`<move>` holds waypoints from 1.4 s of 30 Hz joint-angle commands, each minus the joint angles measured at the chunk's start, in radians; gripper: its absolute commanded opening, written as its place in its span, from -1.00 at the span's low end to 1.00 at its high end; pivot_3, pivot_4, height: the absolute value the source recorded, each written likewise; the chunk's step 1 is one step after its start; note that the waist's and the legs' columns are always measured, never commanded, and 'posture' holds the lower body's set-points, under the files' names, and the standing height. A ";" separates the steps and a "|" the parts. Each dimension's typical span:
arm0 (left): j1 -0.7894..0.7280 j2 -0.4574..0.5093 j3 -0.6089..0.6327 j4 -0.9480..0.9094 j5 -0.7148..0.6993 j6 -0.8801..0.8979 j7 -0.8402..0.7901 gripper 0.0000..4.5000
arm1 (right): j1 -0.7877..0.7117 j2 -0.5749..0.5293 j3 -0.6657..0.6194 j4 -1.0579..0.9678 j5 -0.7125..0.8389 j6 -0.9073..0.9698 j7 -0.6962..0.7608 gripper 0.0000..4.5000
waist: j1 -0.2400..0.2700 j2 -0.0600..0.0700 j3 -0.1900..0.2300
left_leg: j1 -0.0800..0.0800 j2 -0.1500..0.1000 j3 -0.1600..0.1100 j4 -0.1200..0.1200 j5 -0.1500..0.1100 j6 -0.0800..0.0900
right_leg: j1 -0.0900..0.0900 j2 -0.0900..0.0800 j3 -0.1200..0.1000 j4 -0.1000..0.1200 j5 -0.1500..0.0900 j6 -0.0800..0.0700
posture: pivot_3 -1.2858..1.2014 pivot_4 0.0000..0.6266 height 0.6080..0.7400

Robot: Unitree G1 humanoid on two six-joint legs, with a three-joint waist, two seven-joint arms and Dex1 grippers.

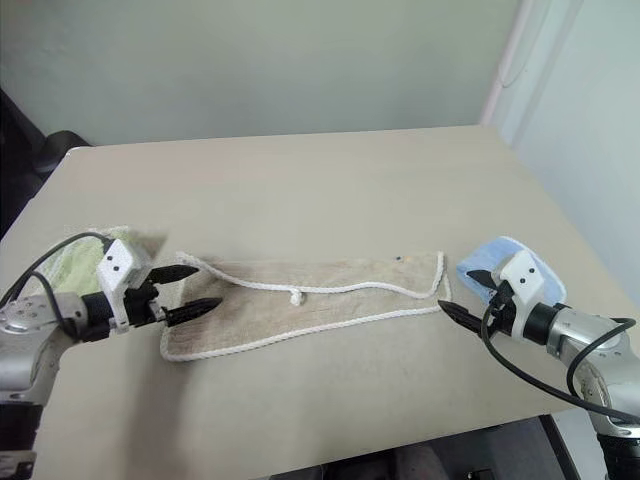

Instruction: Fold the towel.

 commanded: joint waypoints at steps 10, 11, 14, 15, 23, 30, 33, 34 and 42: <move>-0.009 -0.045 0.009 -0.082 0.000 -0.001 0.051 0.99 | -0.049 -0.010 -0.004 -0.063 -0.009 -0.001 -0.031 1.00 | -0.005 -0.001 -0.001 | -0.002 0.000 0.000 0.000 0.001 0.000 | -0.002 0.000 0.000 0.000 0.000 0.000 | 0.03 -0.52 1.00; -0.002 -0.046 0.010 -0.088 0.000 -0.001 0.054 0.99 | -0.054 -0.010 0.002 -0.065 -0.011 0.002 -0.032 1.00 | -0.005 -0.001 -0.001 | -0.002 0.000 0.000 0.000 0.001 0.001 | -0.002 0.000 0.000 0.001 0.000 0.000 | 0.03 -0.52 1.00; 0.027 -0.051 0.018 -0.120 -0.005 0.003 0.065 0.99 | -0.051 -0.017 0.005 -0.069 -0.011 0.000 -0.028 1.00 | -0.005 -0.001 -0.001 | -0.002 0.000 0.000 0.000 0.002 0.000 | -0.002 0.000 0.000 0.001 0.000 0.000 | 0.03 -0.52 1.00; 0.033 -0.051 0.022 -0.122 -0.006 0.003 0.067 0.99 | -0.054 -0.018 0.010 -0.070 -0.012 0.002 -0.027 1.00 | -0.005 -0.001 -0.001 | -0.002 0.000 0.000 0.000 0.002 0.000 | -0.002 0.000 0.000 0.001 0.000 0.000 | 0.03 -0.52 1.00; 0.112 -0.066 0.052 -0.223 -0.023 0.033 0.117 0.99 | -0.075 -0.020 0.088 -0.036 -0.068 -0.020 -0.021 1.00 | -0.006 -0.001 -0.001 | -0.002 0.000 0.000 0.001 0.002 0.000 | -0.002 0.000 0.000 0.001 0.000 0.000 | 0.03 -0.52 1.00; 0.140 -0.080 0.063 -0.262 -0.029 0.048 0.137 0.99 | -0.175 0.013 0.166 0.061 -0.153 -0.095 -0.033 1.00 | -0.008 -0.001 -0.001 | -0.001 0.000 0.000 0.001 0.002 0.000 | -0.002 0.000 0.000 0.001 0.000 0.000 | 0.03 -0.52 1.00; 0.120 -0.094 0.039 -0.256 -0.020 0.048 0.147 0.99 | -0.209 0.018 0.207 0.103 -0.213 -0.136 -0.037 1.00 | -0.007 -0.001 -0.001 | -0.001 0.000 0.000 0.001 0.002 0.001 | -0.003 0.000 0.000 0.001 0.000 -0.001 | 0.03 -0.52 1.00; 0.111 -0.097 0.034 -0.260 -0.024 0.051 0.144 0.99 | -0.222 0.020 0.222 0.114 -0.229 -0.144 -0.035 1.00 | -0.006 -0.001 -0.001 | -0.001 0.000 0.000 0.001 0.002 0.001 | -0.003 0.000 0.000 0.002 0.000 -0.001 | 0.03 -0.52 1.00; 0.051 -0.141 -0.016 -0.207 -0.005 0.030 0.140 0.99 | -0.303 0.078 0.340 0.243 -0.377 -0.260 -0.058 1.00 | -0.005 -0.002 -0.002 | 0.003 0.000 0.000 -0.001 0.007 0.009 | 0.000 0.000 -0.001 0.002 0.003 -0.005 | 0.03 -0.52 1.00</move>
